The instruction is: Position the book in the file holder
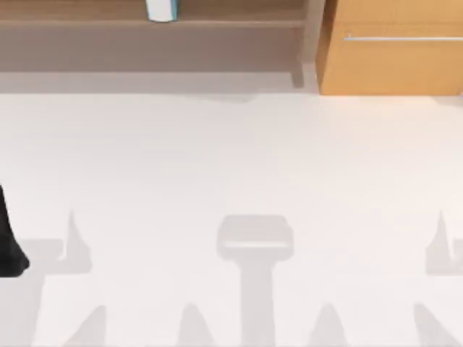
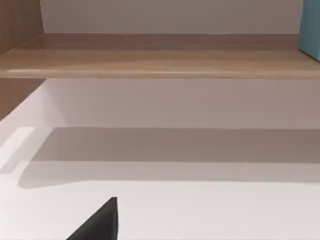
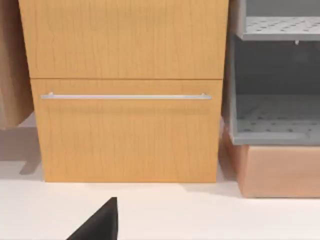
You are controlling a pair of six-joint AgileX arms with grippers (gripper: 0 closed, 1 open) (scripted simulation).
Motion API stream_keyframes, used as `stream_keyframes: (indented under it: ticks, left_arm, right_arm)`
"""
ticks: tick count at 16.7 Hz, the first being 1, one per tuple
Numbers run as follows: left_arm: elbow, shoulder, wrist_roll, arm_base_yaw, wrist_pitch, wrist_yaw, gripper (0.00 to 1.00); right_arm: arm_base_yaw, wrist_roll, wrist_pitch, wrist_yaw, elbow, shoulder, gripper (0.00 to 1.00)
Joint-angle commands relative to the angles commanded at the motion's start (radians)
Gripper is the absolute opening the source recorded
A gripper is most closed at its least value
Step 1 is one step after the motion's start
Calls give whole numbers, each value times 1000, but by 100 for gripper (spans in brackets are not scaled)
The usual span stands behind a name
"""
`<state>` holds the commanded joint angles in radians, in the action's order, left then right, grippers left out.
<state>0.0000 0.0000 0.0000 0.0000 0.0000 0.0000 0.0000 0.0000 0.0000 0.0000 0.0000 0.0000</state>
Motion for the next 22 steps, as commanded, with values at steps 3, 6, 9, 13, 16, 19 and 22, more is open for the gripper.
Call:
stream_keyframes:
  ticks: [3,6,9,13,16,19,22]
  left_arm:
    - [0,0,0,0,0,0,100]
    - [0,0,0,0,0,0,100]
    - [0,0,0,0,0,0,100]
    - [0,0,0,0,0,0,100]
    - [0,0,0,0,0,0,100]
    - [0,0,0,0,0,0,100]
    - [0,0,0,0,0,0,100]
  right_arm:
    - [3,-1,0,3,7,8,100]
    - [33,-8,6,35,77,81,100]
    - [92,-20,18,95,218,227,100]
    - [205,-37,46,206,490,518,100]
    - [307,-46,75,304,737,790,100]
    - [414,-51,108,409,1003,1094,100]
    - [521,-53,145,514,1277,1413,100]
